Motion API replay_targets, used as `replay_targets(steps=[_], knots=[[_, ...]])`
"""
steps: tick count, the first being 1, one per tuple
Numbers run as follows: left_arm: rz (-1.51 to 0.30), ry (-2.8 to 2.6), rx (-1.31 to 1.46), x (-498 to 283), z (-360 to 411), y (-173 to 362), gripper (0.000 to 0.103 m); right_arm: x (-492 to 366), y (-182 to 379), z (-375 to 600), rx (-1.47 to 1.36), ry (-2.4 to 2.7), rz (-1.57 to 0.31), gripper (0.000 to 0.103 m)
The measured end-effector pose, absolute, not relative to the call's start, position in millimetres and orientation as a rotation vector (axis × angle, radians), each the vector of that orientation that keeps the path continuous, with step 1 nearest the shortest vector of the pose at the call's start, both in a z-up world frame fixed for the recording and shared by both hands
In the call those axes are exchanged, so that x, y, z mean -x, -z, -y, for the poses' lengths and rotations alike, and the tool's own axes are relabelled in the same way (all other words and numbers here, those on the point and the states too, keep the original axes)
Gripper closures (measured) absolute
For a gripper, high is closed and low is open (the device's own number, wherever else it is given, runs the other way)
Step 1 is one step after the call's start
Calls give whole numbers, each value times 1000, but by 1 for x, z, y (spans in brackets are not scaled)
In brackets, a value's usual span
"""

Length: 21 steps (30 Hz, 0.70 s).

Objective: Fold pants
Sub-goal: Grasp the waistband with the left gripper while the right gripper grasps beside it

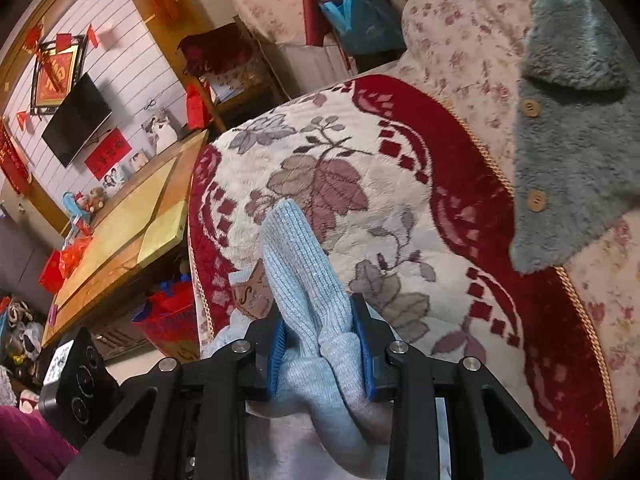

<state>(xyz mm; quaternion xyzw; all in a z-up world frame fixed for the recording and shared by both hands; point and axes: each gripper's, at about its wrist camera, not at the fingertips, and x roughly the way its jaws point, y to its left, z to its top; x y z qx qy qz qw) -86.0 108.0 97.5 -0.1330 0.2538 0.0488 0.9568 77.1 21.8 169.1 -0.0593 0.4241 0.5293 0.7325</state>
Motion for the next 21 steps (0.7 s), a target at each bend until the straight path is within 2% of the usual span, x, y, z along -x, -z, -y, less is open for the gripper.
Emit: replay_targets(steps=[11, 17, 21], knots=[[-392, -99, 80, 100, -69, -123, 85, -65, -191, 15, 78, -1132, -891, 70], [-258, -53, -154, 130, 1, -140, 86, -51, -213, 77, 17, -1113, -851, 67], [-204, 17, -358, 153, 65, -127, 86, -35, -217, 137, -10, -1068, -843, 64]])
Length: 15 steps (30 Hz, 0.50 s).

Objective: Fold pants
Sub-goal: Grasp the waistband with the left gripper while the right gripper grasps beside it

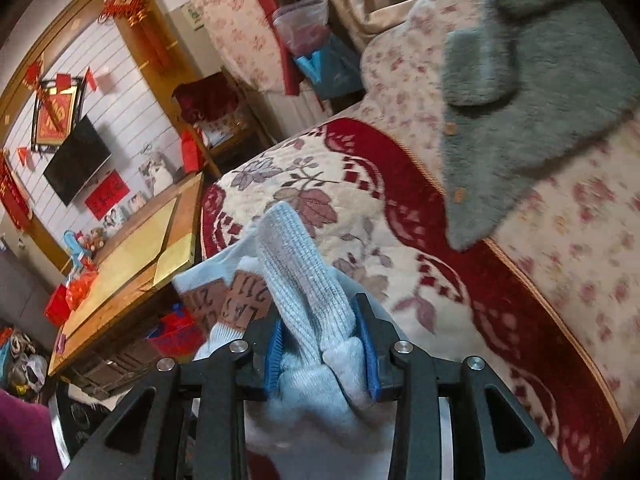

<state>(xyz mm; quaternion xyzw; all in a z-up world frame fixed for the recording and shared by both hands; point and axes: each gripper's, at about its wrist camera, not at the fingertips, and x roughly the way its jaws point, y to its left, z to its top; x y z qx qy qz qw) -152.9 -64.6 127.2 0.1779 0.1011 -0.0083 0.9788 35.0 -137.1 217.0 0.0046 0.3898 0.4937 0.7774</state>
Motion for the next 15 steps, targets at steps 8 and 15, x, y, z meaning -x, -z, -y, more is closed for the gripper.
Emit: replay_targets(steps=[8, 15], knots=[[-290, 233, -588, 182, 139, -73, 87, 9, -152, 274, -72, -838, -973, 59], [-429, 369, -588, 193, 152, -54, 74, 46, -117, 365, -172, -624, -1030, 43]])
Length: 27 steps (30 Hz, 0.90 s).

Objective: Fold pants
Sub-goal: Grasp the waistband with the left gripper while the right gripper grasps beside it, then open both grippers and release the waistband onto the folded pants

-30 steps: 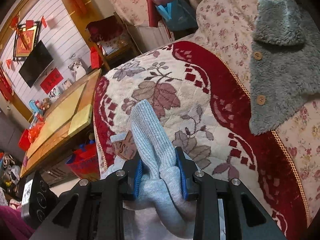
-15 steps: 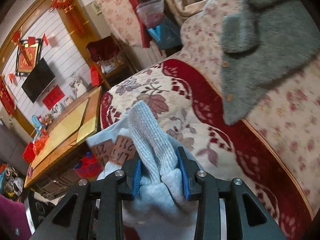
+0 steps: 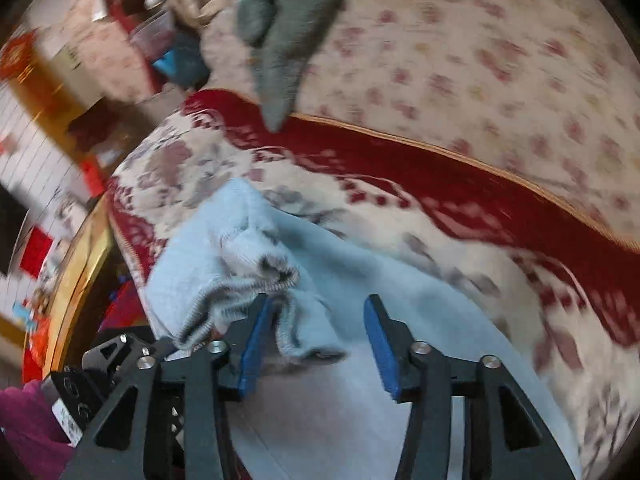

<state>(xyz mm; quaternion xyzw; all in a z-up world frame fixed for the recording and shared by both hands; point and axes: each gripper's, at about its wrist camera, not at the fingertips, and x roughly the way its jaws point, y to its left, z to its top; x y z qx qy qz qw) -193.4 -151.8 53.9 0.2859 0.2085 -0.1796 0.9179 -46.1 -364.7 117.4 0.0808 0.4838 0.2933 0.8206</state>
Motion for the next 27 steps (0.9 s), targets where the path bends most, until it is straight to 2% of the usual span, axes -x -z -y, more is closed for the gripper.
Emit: replay_targets(steps=[2, 4, 8, 13, 19, 23, 27], knots=[[-471, 421, -509, 195, 144, -59, 63, 58, -126, 377, -204, -589, -994, 34], [-477, 447, -473, 199, 139, -65, 45, 67, -136, 382, -247, -601, -948, 31], [-460, 425, -428, 209, 132, -81, 41, 80, -151, 359, -254, -660, -903, 28], [-435, 346, -330, 193, 113, -106, 29, 82, -153, 313, -266, -727, -883, 28], [-511, 277, -251, 156, 100, -102, 28, 59, -122, 286, -181, -495, -929, 28], [-638, 262, -210, 137, 97, -77, 28, 59, -83, 288, -149, -379, -1036, 28], [-666, 259, -269, 139, 103, -57, 28, 80, -52, 296, -180, -389, -1059, 26]])
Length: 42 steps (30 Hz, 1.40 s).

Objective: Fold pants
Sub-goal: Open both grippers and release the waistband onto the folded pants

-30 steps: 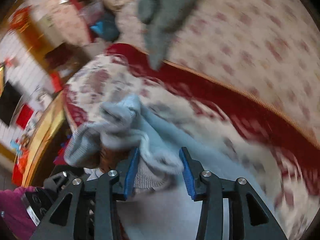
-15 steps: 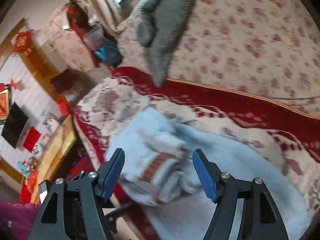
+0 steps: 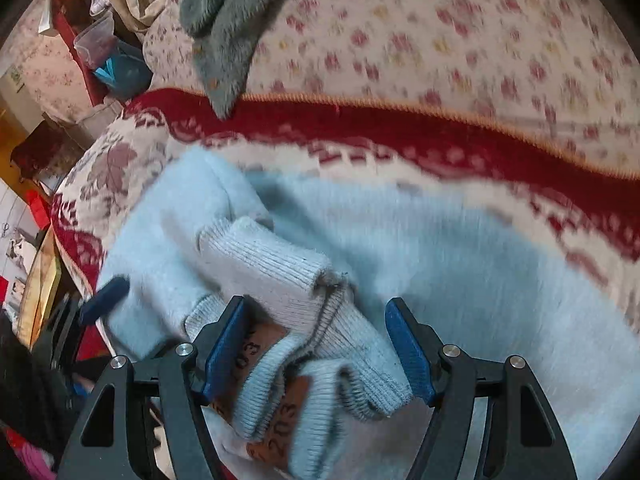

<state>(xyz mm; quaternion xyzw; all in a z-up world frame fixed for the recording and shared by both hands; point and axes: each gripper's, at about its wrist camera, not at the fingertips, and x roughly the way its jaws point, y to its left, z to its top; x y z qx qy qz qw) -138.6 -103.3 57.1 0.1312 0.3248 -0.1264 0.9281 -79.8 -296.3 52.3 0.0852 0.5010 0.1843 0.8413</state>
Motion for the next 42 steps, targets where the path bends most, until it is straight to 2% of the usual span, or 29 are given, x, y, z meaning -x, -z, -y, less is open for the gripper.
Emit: replay_targets(steps=[8, 12, 20, 39, 42], knots=[[-625, 236, -213, 143, 101, -77, 28, 91, -65, 312, -211, -367, -978, 24], [-582, 240, -187, 149, 104, -92, 15, 101, -82, 318, -188, -352, -941, 24], [-562, 278, -195, 150, 130, -102, 15, 127, -101, 349, -260, -326, -919, 18], [-677, 469, -118, 127, 221, -99, 14, 233, -97, 436, -350, -255, -927, 9], [-699, 531, -116, 124, 240, -99, 9, 260, -86, 453, -417, -252, -944, 8]])
